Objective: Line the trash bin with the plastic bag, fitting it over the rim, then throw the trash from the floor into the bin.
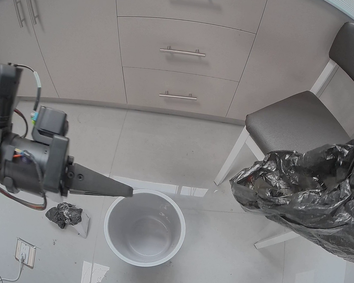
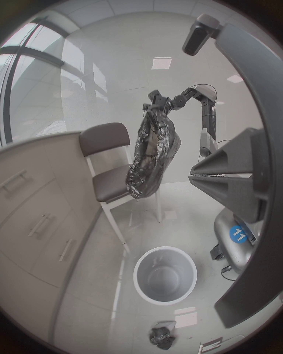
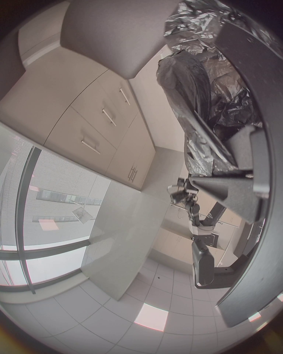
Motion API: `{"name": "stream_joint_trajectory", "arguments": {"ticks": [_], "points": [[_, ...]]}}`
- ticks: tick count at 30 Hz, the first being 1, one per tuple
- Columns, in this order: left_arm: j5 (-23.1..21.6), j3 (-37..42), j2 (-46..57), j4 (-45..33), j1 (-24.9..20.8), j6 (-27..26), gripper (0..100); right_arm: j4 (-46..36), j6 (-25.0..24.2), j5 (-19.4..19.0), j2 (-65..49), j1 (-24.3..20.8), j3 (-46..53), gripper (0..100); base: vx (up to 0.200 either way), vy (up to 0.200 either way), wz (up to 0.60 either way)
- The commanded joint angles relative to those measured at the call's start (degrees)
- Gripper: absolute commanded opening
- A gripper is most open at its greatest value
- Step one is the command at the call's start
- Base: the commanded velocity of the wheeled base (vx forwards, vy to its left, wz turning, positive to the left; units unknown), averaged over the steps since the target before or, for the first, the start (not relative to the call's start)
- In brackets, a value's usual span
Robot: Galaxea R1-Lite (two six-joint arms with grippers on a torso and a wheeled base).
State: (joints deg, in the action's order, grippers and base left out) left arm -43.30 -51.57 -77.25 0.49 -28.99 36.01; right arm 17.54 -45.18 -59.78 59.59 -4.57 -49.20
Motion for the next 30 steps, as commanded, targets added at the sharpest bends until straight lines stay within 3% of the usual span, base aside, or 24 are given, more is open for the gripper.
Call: {"name": "stream_joint_trajectory", "arguments": {"ticks": [1,8,9,13,30], "points": [[-3.9,-1.0,-9.5,1.9,-0.5,0.7,0,-2.0,-0.5,-0.2,1.5,-1.8,-6.4,0,0.0,0.0,0.0],[-5.1,-0.6,-10.4,1.9,-0.5,-0.6,0,-3.7,-0.5,-0.4,-0.6,-4.7,-8.4,0,0.0,0.0,0.0],[-5.1,-0.6,-10.6,1.9,-0.5,-0.8,100,-4.7,-0.5,-0.4,-0.8,-4.7,-8.9,0,0.0,0.0,0.0],[-5.2,-1.0,-12.1,2.0,-0.5,-0.3,100,-9.5,-0.5,-0.4,-2.2,-5.5,-10.5,0,0.0,0.0,0.0],[-5.1,-7.9,-23.5,11.9,-3.4,0.4,100,-9.6,-0.5,-1.0,-3.4,-6.0,-10.6,0,0.0,0.0,0.0]]}}
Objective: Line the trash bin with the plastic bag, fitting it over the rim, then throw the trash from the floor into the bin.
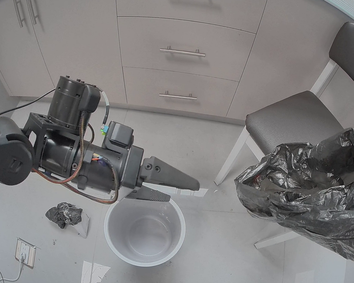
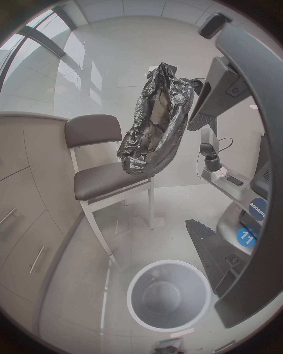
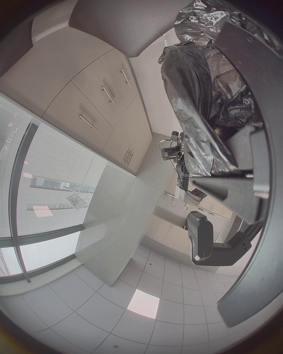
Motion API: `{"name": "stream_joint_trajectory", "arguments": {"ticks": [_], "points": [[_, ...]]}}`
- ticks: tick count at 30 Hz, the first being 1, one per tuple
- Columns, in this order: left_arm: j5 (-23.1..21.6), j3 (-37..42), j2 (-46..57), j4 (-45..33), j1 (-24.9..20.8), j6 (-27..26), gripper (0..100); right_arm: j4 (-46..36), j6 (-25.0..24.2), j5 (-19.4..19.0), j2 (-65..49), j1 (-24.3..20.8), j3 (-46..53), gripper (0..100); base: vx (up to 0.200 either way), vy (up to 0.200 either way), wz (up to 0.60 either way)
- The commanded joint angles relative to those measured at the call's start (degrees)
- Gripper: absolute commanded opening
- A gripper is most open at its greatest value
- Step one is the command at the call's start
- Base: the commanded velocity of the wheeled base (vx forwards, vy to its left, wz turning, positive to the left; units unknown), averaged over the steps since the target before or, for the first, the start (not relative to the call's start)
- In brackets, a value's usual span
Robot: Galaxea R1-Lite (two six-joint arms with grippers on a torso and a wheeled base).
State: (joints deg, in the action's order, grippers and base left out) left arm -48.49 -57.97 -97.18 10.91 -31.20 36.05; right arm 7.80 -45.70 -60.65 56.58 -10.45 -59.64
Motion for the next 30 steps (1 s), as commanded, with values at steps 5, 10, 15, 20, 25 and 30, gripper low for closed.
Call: {"name": "stream_joint_trajectory", "arguments": {"ticks": [5,10,15,20,25,30], "points": [[0.8,-5.1,-9.4,6.9,-2.7,1.3,100,0.1,-0.1,-4.5,-0.5,0.0,0.5,0,0.0,0.0,0.0],[0.8,-5.4,-13.6,13.8,-2.8,4.8,100,0.0,-0.2,-8.4,-3.6,-0.2,2.4,0,0.0,0.0,0.0],[0.9,-5.1,-15.3,19.7,-4.5,7.9,100,0.0,-0.4,-8.7,-4.8,-0.2,3.0,0,0.0,0.0,0.0],[0.9,-2.2,-15.8,22.5,-8.3,7.9,100,0.1,-2.4,-10.6,-6.1,-0.2,3.7,0,0.0,0.0,0.0],[0.9,0.0,-15.8,25.1,-11.3,8.0,100,0.1,-2.6,-11.0,-6.7,-0.1,3.8,0,0.0,0.0,0.0],[0.9,0.6,-16.2,26.9,-13.3,7.9,100,0.1,-2.7,-11.1,-7.0,-0.1,4.2,0,0.0,0.0,0.0]]}}
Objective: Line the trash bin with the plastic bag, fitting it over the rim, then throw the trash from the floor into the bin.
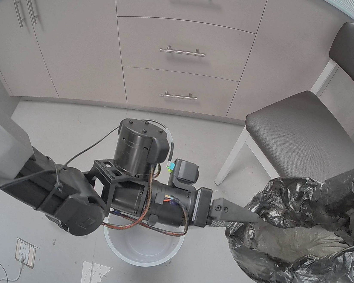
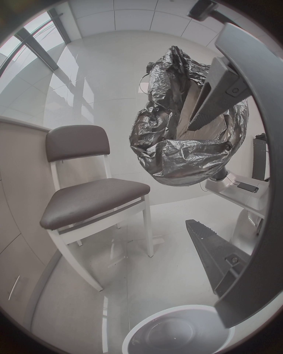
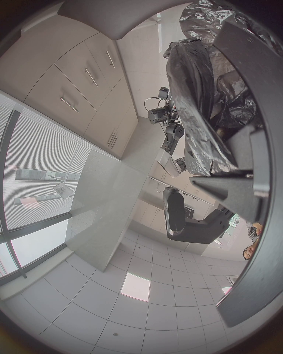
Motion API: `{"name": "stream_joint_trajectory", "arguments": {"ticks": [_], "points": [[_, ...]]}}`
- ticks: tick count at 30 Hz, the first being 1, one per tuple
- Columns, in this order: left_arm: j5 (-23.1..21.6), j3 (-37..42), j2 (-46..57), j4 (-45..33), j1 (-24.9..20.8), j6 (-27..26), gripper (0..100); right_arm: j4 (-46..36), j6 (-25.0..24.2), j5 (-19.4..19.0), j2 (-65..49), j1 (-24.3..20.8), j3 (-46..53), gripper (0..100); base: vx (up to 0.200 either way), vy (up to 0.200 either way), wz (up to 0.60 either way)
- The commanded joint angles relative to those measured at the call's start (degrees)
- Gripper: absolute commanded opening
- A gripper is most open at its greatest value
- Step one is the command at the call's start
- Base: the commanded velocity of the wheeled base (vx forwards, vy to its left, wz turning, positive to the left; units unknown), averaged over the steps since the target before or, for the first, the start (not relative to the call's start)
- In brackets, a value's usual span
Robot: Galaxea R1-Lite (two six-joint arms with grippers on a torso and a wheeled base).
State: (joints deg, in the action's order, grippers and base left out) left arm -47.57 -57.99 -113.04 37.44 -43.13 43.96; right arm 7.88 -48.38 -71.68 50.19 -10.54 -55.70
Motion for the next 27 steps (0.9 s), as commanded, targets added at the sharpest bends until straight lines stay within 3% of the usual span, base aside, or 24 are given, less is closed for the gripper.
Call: {"name": "stream_joint_trajectory", "arguments": {"ticks": [1,12,19,20,27], "points": [[0.0,0.5,-0.8,0.8,-1.8,0.1,100,0.0,0.0,0.0,-0.6,0.0,0.2,0,0.0,0.0,0.0],[0.1,0.2,-2.7,3.0,-4.7,0.0,100,0.0,0.0,-0.1,-0.8,0.0,1.3,0,0.0,0.0,0.0],[2.9,0.4,-3.0,3.1,-5.1,0.1,100,0.0,0.0,-0.2,-0.8,0.2,1.4,0,0.0,0.0,0.0],[2.9,0.4,-3.0,3.1,-5.1,0.1,0,0.0,0.0,-0.1,-0.8,0.2,1.4,0,0.0,0.0,0.0],[3.7,0.6,-2.4,3.0,-5.1,0.0,0,0.0,0.0,-0.2,-0.7,0.5,1.4,0,0.0,0.0,0.0]]}}
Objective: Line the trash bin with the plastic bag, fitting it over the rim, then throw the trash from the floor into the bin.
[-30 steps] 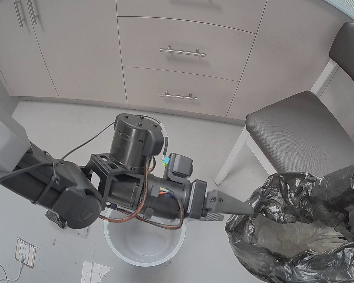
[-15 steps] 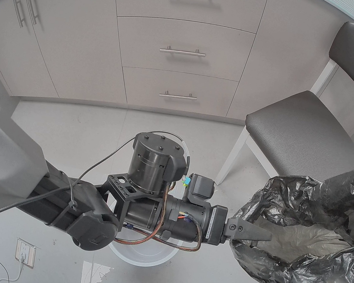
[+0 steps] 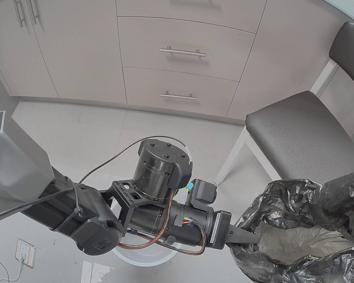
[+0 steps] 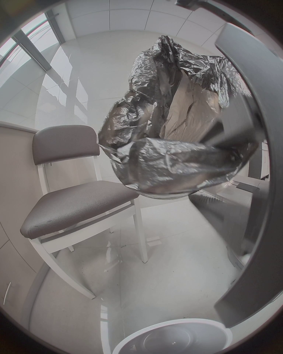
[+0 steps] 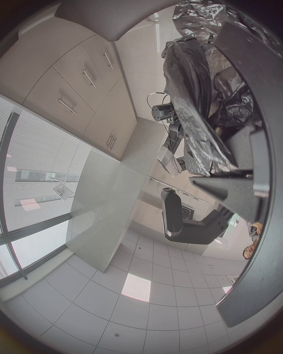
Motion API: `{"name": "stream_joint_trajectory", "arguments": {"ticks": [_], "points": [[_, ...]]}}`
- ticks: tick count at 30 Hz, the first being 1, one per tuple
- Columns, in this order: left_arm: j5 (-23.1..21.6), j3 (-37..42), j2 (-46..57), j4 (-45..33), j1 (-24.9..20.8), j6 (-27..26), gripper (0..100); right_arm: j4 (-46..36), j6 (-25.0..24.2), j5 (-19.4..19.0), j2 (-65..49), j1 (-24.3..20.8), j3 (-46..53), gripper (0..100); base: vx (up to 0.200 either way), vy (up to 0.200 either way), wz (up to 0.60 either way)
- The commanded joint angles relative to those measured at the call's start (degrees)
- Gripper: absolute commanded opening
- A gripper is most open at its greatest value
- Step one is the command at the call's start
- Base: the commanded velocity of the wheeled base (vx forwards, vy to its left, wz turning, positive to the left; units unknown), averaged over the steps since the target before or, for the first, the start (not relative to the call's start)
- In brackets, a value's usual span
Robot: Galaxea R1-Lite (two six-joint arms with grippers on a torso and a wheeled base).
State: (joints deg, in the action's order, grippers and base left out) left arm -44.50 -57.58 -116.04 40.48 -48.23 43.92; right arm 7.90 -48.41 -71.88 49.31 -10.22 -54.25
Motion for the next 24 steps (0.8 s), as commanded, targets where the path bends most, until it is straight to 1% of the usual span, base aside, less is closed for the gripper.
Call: {"name": "stream_joint_trajectory", "arguments": {"ticks": [1,3,5,12,13,14,16,17,18,19,20,21,22,24], "points": [[1.4,0.3,0.7,-0.1,0.0,0.1,0,0.0,0.0,0.0,0.2,0.2,0.0,0,0.0,0.0,0.0],[4.2,0.9,1.3,-0.1,0.0,0.0,0,0.0,0.0,0.0,0.2,0.3,0.0,0,0.0,0.0,0.0],[5.6,1.6,2.2,0.0,0.0,0.0,0,0.0,0.0,0.1,0.2,0.3,0.2,0,0.0,0.0,0.0],[5.7,4.9,7.1,-0.6,1.8,0.1,0,0.0,0.2,0.7,0.3,0.4,1.2,0,0.0,0.0,0.0],[5.7,6.6,8.8,-0.6,2.4,0.1,0,0.0,0.4,0.9,0.5,0.4,1.6,0,0.0,0.0,0.0],[5.9,8.4,10.7,-0.7,3.0,0.2,0,0.0,0.6,1.7,0.9,0.4,1.9,0,0.0,0.0,0.0],[6.7,10.7,13.6,-0.7,3.9,0.2,0,0.0,0.8,4.8,1.8,0.3,2.2,0,0.0,0.0,0.0],[6.7,10.7,13.6,-0.7,3.9,0.2,0,0.0,0.8,4.8,1.8,0.3,2.2,0,0.0,0.0,0.0],[8.4,12.9,16.8,-0.8,5.1,0.2,0,0.0,1.3,9.2,2.7,-0.3,2.5,0,0.0,0.0,0.0],[8.5,13.6,18.3,-0.8,5.8,0.2,0,0.0,2.4,11.7,3.3,-0.6,2.7,0,0.0,0.0,0.0],[8.5,14.0,19.0,-0.9,6.2,0.2,0,0.0,3.1,12.8,3.7,-0.7,2.9,0,0.0,0.0,0.0],[8.5,15.0,21.1,-1.1,7.4,0.2,0,0.0,6.6,17.5,4.7,-2.0,3.5,0,0.0,0.0,0.0],[8.5,15.4,22.2,-1.3,8.1,0.2,0,0.0,8.7,20.5,5.4,-3.2,3.8,0,0.0,0.0,0.0],[8.5,16.3,26.4,-3.0,10.7,0.1,0,-0.1,14.3,30.9,7.6,-8.6,4.5,0,0.0,0.0,0.0]]}}
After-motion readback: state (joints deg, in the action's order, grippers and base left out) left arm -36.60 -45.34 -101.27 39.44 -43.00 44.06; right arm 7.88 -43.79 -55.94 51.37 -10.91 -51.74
